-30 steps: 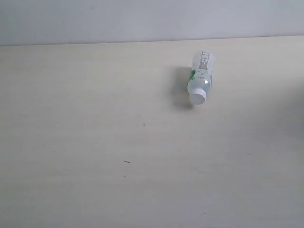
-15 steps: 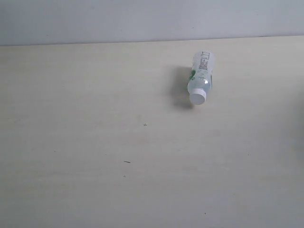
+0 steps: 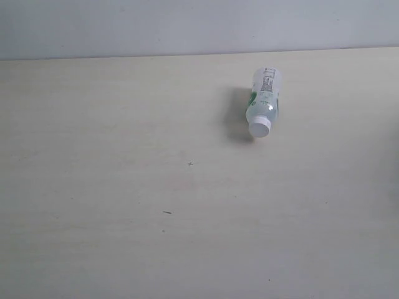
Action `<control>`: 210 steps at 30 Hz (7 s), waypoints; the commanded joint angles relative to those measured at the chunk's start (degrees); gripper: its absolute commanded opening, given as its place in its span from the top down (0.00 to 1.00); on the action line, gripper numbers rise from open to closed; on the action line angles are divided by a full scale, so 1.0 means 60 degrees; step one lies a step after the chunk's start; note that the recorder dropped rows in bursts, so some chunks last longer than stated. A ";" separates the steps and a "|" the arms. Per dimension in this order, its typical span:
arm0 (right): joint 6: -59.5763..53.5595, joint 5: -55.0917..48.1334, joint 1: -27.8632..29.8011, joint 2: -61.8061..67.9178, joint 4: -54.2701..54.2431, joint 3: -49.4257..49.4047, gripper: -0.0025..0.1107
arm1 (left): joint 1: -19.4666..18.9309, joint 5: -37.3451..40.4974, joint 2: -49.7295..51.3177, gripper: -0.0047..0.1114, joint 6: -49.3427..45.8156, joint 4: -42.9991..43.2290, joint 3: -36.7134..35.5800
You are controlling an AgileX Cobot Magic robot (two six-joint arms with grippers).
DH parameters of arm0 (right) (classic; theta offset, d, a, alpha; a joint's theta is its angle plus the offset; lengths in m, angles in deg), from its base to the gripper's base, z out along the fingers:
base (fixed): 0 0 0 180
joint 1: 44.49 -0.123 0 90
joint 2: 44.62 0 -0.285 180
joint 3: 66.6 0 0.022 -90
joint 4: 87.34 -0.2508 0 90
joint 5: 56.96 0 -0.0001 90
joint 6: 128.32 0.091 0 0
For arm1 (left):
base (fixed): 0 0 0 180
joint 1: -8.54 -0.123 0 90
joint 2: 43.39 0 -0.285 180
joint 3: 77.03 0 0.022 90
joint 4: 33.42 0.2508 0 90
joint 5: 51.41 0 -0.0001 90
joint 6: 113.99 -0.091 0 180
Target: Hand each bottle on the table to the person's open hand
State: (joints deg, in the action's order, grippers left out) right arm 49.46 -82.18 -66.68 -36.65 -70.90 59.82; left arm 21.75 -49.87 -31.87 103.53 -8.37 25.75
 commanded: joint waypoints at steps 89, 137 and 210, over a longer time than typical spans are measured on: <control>0.0229 -0.1997 0.0031 -0.0030 -0.0005 -0.0049 0.98 | -0.0021 -0.0067 -0.0072 0.96 0.0051 -0.0069 0.0000; 0.4865 -0.6421 0.0031 1.9218 -0.0740 1.4671 0.33 | -0.0021 -0.0067 -0.0072 0.96 0.0051 -0.0069 0.0000; 0.5113 -0.5987 0.1112 2.4100 -0.2210 1.7379 0.70 | -0.0021 -0.0067 -0.0072 0.96 0.0051 -0.0069 0.0000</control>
State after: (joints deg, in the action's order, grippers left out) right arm 80.36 -119.38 -60.29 108.15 -84.20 163.45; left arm 21.75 -49.87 -31.87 103.53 -8.37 25.75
